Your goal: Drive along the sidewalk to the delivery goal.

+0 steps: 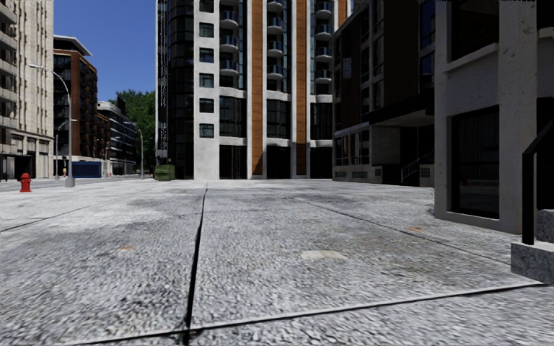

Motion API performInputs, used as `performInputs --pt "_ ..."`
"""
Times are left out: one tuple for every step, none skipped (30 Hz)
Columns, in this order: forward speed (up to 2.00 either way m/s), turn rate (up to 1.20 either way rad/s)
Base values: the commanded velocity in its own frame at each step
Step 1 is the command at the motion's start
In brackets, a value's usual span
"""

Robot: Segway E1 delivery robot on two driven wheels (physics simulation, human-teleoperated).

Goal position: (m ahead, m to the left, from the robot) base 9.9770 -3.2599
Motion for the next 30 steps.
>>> performInputs --pt "1.94 0.00" --pt "1.94 0.00" --pt "1.92 0.00" --pt "1.88 0.00" --pt "1.83 0.00" --pt "1.83 0.00" --pt "1.80 0.00" --pt "1.77 0.00" --pt "1.75 -0.02" --pt "1.75 -0.02" --pt "1.73 -0.07" --pt "1.73 -0.09" --pt "1.73 -0.11" --pt "1.73 -0.11" --pt "1.72 -0.11" --pt "1.72 -0.13" --pt "1.72 -0.15" --pt "1.72 -0.15" --pt "1.72 -0.18" --pt "1.72 -0.20" --pt "1.72 -0.24" --pt "1.72 -0.24" --pt "1.72 -0.27" --pt "1.72 -0.30" --pt "1.69 -0.34" --pt "1.69 -0.34" --pt "1.67 -0.39" --pt "1.65 -0.48" --pt "1.63 -0.57" --pt "1.63 -0.57"
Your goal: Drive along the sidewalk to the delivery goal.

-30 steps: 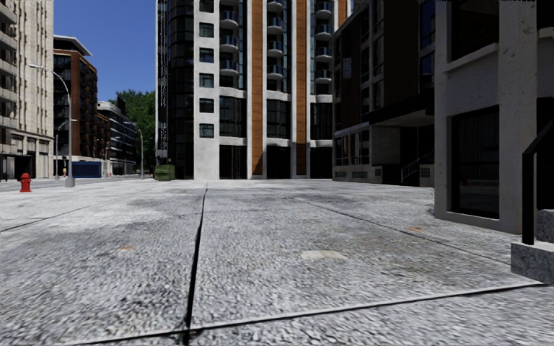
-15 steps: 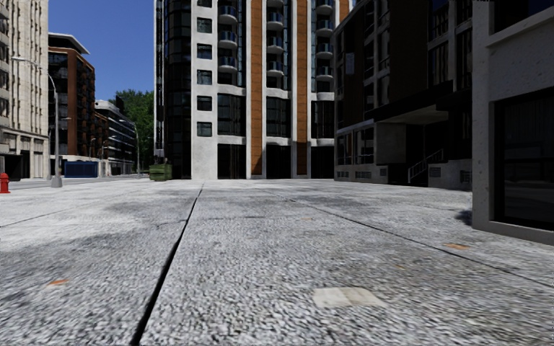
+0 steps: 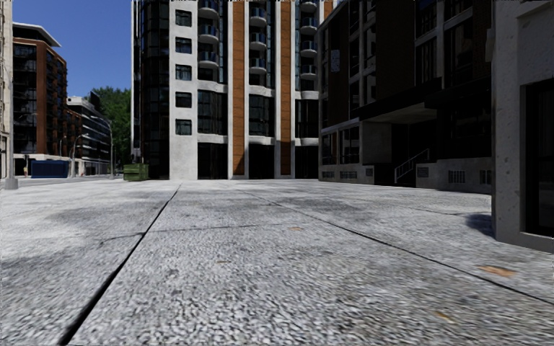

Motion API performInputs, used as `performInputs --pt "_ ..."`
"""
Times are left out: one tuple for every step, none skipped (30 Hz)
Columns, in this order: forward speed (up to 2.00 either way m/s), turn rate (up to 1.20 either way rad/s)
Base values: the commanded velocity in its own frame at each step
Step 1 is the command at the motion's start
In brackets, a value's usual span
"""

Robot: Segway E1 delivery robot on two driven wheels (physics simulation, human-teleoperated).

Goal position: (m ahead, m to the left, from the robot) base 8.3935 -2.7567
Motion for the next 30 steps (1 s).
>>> performInputs --pt "1.63 -0.59" --pt "1.62 -0.59" --pt "1.62 -0.59" --pt "1.62 -0.59" --pt "1.62 -0.59" --pt "1.62 -0.59" --pt "1.62 -0.59" --pt "1.62 -0.59" --pt "1.62 -0.59" --pt "1.62 -0.59" --pt "1.62 -0.59" --pt "1.62 -0.59" --pt "1.62 -0.56" --pt "1.62 -0.55" --pt "1.62 -0.54" --pt "1.62 -0.54" --pt "1.62 -0.54" --pt "1.62 -0.54" --pt "1.62 -0.54" --pt "1.62 -0.54" --pt "1.62 -0.54" --pt "1.62 -0.54" --pt "1.62 -0.54" --pt "1.62 -0.54" --pt "1.62 -0.53" --pt "1.62 -0.05" --pt "1.62 0.00" --pt "1.62 0.00" --pt "1.62 0.00" --pt "1.62 0.00"
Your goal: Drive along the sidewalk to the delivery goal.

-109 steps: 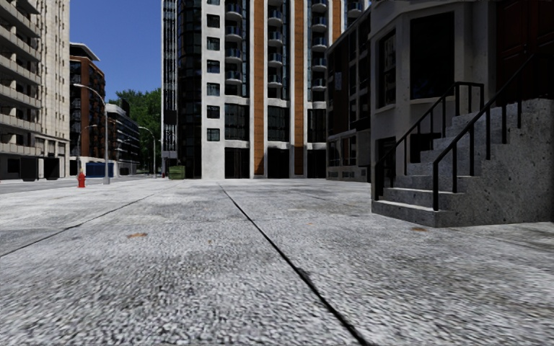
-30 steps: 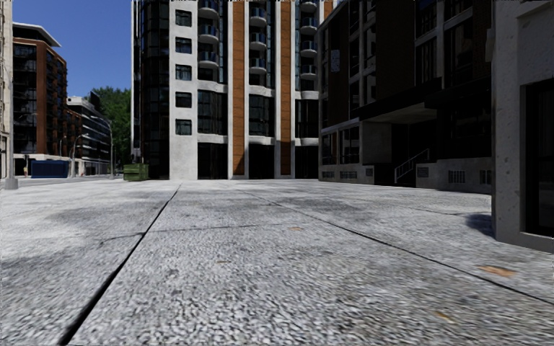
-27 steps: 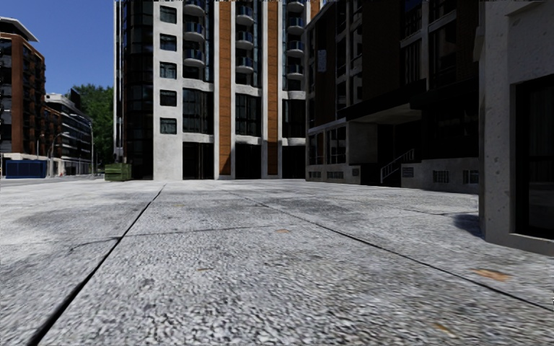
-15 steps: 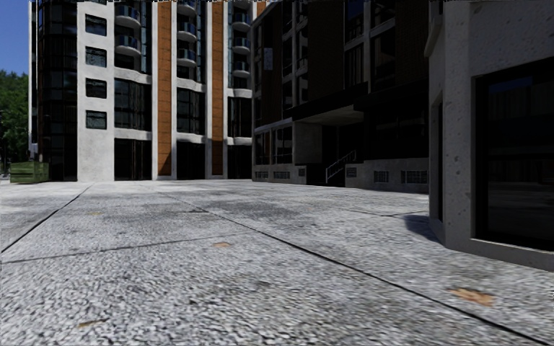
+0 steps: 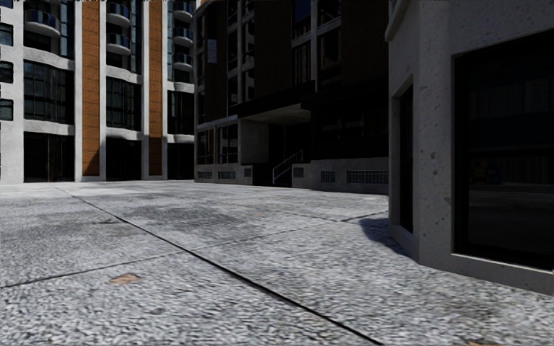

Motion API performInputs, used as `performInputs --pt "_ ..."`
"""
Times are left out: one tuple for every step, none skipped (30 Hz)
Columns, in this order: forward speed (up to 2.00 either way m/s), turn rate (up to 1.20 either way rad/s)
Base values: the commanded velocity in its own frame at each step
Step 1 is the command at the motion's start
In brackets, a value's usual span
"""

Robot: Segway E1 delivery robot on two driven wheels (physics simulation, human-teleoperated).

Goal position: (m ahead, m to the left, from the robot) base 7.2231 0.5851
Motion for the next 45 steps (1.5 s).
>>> performInputs --pt "1.62 0.00" --pt "1.62 0.00" --pt "1.62 0.00" --pt "1.62 0.00" --pt "1.62 0.00" --pt "1.62 0.00" --pt "1.62 0.00" --pt "1.62 0.00" --pt "1.62 0.00" --pt "1.62 0.00" --pt "1.62 0.00" --pt "1.62 0.00" --pt "1.62 0.00" --pt "1.62 0.00" --pt "1.62 0.00" --pt "1.62 0.00" --pt "1.62 0.00" --pt "1.62 0.00" --pt "1.62 0.00" --pt "1.62 0.00" --pt "1.62 0.00" --pt "1.62 0.00" --pt "1.62 0.00" --pt "1.62 0.00" --pt "1.62 0.00" --pt "1.62 0.00" --pt "1.62 0.00" --pt "1.62 0.00" --pt "1.62 0.00" --pt "1.62 0.00" --pt "1.62 0.00" --pt "1.62 0.00" --pt "1.62 0.00" --pt "1.62 0.00" --pt "1.62 0.00" --pt "1.62 0.00" --pt "1.62 -0.12" --pt "1.62 -0.24" --pt "1.62 -0.34" --pt "1.62 -0.34" --pt "1.62 -0.47" --pt "1.62 -0.51" --pt "1.62 -0.52" --pt "1.62 -0.52" --pt "1.62 -0.52"
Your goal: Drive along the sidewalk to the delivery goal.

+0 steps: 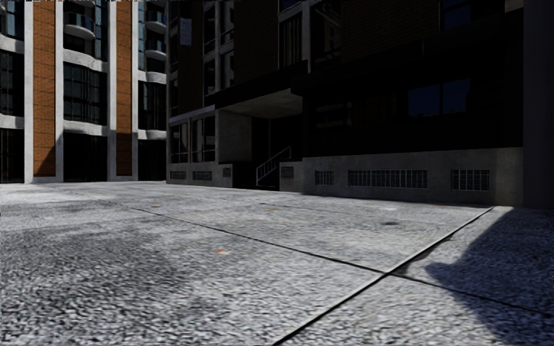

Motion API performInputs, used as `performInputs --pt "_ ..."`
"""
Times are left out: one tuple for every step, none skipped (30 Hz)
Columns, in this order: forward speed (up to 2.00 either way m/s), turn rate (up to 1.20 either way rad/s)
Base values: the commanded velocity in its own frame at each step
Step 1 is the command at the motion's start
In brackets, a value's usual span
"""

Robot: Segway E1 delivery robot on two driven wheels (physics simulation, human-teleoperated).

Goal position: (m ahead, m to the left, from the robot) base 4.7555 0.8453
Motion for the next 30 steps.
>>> performInputs --pt "1.62 -0.09" --pt "1.62 0.00" --pt "1.62 0.00" --pt "1.62 0.00" --pt "1.62 0.00" --pt "1.63 0.00" --pt "1.63 0.00" --pt "1.63 0.00" --pt "1.63 0.00" --pt "1.63 0.00" --pt "1.63 0.00" --pt "1.63 0.00" --pt "1.63 0.00" --pt "1.63 0.00" --pt "1.63 0.00" --pt "1.63 0.00" --pt "1.63 0.00" --pt "1.63 0.00" --pt "1.63 0.00" --pt "1.62 0.00" --pt "1.62 0.00" --pt "1.62 0.00" --pt "1.62 0.00" --pt "1.62 0.00" --pt "1.62 0.00" --pt "1.62 0.00" --pt "1.62 0.00" --pt "1.66 0.00" --pt "1.71 0.00" --pt "1.71 0.00"
